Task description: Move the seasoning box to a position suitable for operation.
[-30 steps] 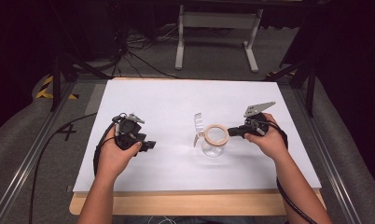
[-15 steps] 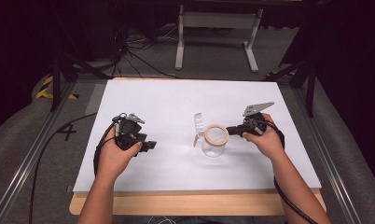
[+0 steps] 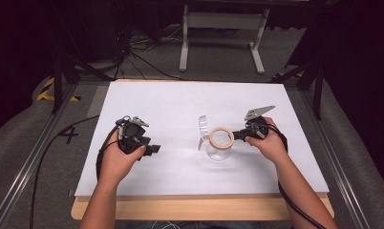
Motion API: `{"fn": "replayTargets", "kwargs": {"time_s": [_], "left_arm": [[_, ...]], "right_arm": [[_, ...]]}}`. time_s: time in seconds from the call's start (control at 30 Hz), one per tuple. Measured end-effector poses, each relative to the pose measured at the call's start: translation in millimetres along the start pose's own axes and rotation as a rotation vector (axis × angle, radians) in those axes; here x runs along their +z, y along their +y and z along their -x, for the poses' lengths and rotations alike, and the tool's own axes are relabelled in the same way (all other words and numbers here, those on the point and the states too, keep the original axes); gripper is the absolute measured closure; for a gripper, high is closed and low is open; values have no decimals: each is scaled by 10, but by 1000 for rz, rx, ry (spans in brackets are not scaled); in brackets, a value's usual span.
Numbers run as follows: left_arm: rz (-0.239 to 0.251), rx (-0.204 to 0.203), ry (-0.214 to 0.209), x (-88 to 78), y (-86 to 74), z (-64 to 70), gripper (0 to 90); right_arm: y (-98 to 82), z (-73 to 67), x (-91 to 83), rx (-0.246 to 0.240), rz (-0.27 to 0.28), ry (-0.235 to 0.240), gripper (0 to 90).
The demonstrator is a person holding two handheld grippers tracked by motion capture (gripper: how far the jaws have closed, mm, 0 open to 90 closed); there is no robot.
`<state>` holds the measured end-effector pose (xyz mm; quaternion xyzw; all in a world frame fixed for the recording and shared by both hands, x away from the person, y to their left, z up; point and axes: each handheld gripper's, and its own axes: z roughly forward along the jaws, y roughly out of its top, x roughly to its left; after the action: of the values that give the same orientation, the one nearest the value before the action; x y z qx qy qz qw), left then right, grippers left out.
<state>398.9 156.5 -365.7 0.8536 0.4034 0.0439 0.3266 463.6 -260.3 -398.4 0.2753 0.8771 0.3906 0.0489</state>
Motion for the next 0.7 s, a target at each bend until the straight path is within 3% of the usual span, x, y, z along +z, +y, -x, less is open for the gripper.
{"fn": "replayTargets", "kwargs": {"time_s": [0.37, 0.7], "left_arm": [[10, 9, -9, 20, 43, 0, 470], [7, 42, -30, 112, 173, 46, 467]], "right_arm": [[-19, -78, -40, -8, -35, 26, 900], [-78, -203, -112, -19, -74, 31, 900]]}}
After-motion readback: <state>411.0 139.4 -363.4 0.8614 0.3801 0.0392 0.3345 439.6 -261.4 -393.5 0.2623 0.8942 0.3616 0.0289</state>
